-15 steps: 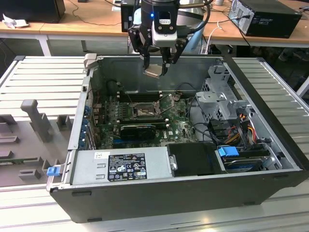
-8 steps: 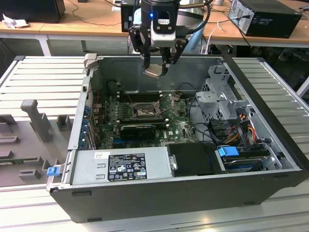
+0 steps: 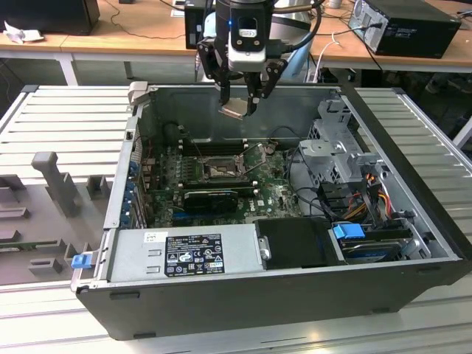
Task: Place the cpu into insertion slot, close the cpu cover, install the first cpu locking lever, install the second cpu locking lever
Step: 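Place the cpu into insertion slot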
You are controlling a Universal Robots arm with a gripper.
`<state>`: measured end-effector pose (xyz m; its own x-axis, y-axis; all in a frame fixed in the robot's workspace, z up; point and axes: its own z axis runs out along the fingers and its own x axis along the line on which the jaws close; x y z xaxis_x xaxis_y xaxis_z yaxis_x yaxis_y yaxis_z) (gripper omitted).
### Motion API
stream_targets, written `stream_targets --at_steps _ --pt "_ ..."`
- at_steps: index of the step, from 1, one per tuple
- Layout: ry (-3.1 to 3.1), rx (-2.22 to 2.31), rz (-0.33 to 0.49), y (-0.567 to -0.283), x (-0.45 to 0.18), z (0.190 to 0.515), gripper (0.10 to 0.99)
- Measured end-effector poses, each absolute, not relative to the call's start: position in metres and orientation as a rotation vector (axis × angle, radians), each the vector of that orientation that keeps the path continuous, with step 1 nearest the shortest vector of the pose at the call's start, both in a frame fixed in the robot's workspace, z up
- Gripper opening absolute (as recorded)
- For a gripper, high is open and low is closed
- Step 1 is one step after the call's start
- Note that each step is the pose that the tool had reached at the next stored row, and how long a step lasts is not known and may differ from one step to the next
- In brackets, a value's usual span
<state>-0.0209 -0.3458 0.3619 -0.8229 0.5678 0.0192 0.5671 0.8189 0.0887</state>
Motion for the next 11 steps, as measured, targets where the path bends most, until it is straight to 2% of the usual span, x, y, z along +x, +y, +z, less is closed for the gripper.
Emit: stream_targets --at_steps 11 --pt "2.966 0.995 0.141 -0.3458 -0.0209 0.3619 0.525"
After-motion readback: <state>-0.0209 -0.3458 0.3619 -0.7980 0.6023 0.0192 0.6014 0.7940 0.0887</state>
